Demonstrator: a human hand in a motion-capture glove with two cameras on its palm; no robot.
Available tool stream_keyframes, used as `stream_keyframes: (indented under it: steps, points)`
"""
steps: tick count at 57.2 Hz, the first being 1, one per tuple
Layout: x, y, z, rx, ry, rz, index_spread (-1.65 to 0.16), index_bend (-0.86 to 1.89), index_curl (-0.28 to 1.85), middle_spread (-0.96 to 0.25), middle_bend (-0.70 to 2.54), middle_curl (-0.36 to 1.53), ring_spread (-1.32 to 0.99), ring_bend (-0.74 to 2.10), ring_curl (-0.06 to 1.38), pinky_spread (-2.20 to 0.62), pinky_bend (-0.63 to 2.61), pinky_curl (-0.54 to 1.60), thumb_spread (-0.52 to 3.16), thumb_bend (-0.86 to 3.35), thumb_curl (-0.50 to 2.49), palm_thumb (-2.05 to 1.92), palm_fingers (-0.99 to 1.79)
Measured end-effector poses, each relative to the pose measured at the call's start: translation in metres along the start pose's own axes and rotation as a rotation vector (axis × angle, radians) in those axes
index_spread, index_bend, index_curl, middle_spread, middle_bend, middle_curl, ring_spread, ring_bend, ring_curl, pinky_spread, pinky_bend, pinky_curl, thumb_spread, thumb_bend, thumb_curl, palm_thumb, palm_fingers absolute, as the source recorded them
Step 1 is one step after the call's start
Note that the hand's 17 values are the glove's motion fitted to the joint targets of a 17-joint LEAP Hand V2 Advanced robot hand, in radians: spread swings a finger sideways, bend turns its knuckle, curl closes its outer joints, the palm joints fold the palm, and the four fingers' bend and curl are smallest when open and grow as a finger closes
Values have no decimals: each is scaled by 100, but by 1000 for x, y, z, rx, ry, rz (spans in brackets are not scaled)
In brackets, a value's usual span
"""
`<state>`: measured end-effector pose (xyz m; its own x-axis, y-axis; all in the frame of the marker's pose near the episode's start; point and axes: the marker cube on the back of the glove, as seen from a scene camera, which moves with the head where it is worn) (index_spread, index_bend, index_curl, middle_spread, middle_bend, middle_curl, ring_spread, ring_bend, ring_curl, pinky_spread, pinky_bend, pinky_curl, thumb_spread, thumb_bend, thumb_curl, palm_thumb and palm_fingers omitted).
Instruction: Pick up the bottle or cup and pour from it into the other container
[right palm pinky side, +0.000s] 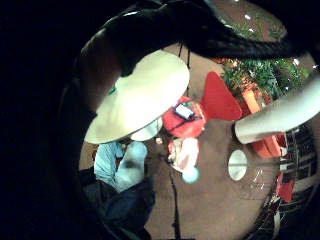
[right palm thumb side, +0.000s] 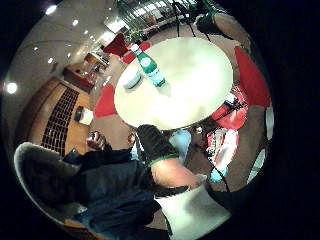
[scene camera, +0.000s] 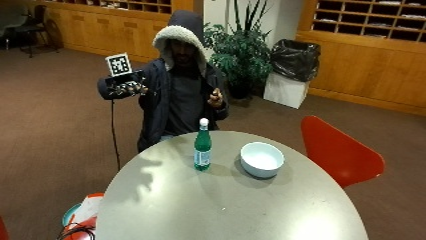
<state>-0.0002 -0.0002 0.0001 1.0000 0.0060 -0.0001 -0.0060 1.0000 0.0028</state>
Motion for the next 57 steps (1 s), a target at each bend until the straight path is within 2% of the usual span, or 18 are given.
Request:
stream_keyframes:
  steps: [6,12,17,20,27,29,32,35,39,44,48,52,57]
  points:
    - [-3,-5,2,55,3,87,-31,44,21,-2,27,13,13,16,6,26,26,13,65,12,13,30,47]
    - [-2,-7,1,24,-7,37,-36,43,26,-2,27,18,17,16,8,31,25,17,81,7,18,32,45]
    - [-8,8,-4,-131,-5,140,-38,41,28,-2,26,20,18,16,8,34,24,20,87,4,21,34,45]
    - [-11,3,-2,-123,-3,216,-39,41,29,-2,26,22,19,16,9,35,24,21,90,2,23,34,45]
    - [-6,9,0,-102,-15,13,-41,39,31,-2,24,24,20,16,9,36,23,23,93,-2,26,36,44]
    - [-7,7,1,-85,-10,27,-41,38,32,-2,24,25,20,16,9,36,22,24,94,-2,27,36,44]
    - [-11,10,0,-131,0,130,-41,38,33,-2,23,26,20,15,9,37,22,25,94,-3,28,36,44]
    - [-8,13,-2,-176,0,61,-41,37,33,-2,23,27,20,15,9,37,21,26,95,-3,29,36,44]
    - [-4,10,1,-142,-3,-43,-41,36,34,-2,22,28,20,15,9,37,20,27,95,-3,30,36,44]
    - [-5,-6,6,-36,-1,0,-41,35,35,-2,21,29,20,15,9,37,20,28,96,-3,31,36,44]
    - [-8,-12,9,-45,-8,101,-42,34,35,-2,21,29,20,15,9,37,20,28,96,-3,32,35,44]
    - [-5,-13,14,-106,-54,31,-42,31,35,-2,21,30,20,16,10,37,20,29,95,-3,32,35,43]
    - [-7,-33,35,-86,-173,41,-42,24,34,-2,19,30,20,18,11,38,22,31,95,-3,33,35,40]
